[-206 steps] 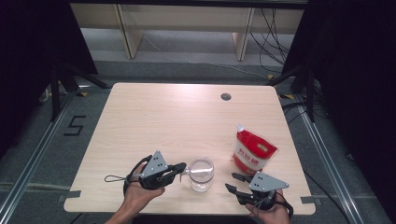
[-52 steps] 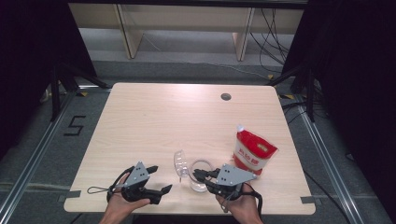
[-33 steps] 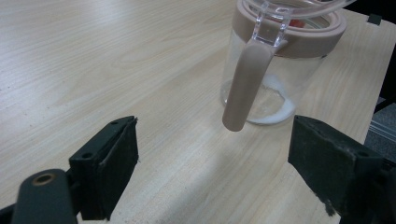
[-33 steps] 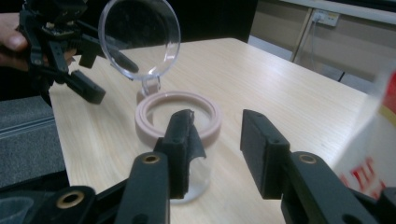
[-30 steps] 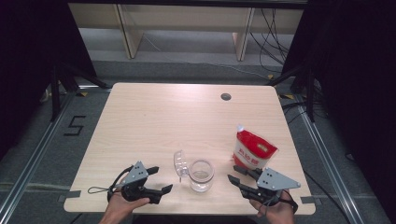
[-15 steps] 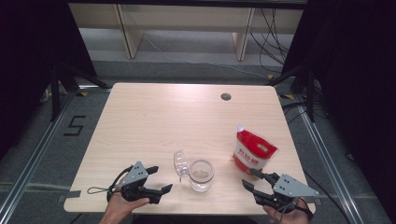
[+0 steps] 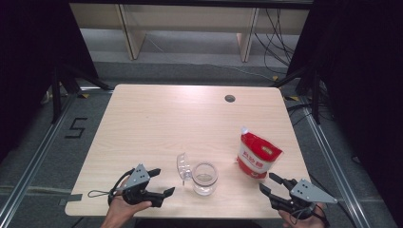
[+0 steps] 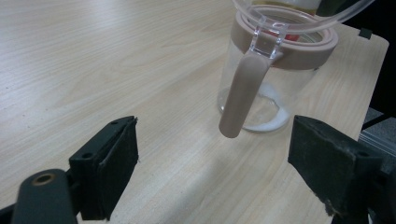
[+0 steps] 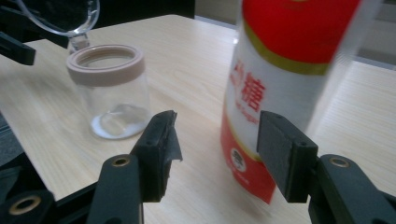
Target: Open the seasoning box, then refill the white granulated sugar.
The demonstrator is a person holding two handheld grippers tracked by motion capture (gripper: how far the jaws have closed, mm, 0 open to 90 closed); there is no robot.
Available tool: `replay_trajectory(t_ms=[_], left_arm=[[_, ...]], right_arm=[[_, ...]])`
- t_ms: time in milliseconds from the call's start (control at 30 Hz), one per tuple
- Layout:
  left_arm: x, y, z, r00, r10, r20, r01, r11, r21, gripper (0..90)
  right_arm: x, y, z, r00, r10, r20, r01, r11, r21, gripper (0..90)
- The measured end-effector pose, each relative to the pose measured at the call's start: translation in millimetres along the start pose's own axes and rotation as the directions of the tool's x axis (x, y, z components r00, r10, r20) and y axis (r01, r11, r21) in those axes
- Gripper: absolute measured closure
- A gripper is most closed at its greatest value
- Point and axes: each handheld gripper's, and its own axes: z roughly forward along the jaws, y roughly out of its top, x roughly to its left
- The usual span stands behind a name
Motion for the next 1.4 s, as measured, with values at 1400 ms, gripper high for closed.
replay_trajectory(t_ms=[1400], left_arm=[[2.0, 3.2, 2.5, 0.9997, -0.022, -0.015, 0.021, 0.9996, -0.019, 15.6]], right_arm=[[-23.4, -11.5, 11.7, 0.9962, 0.041, 0.077, -0.041, 0.999, -0.004, 32.1]])
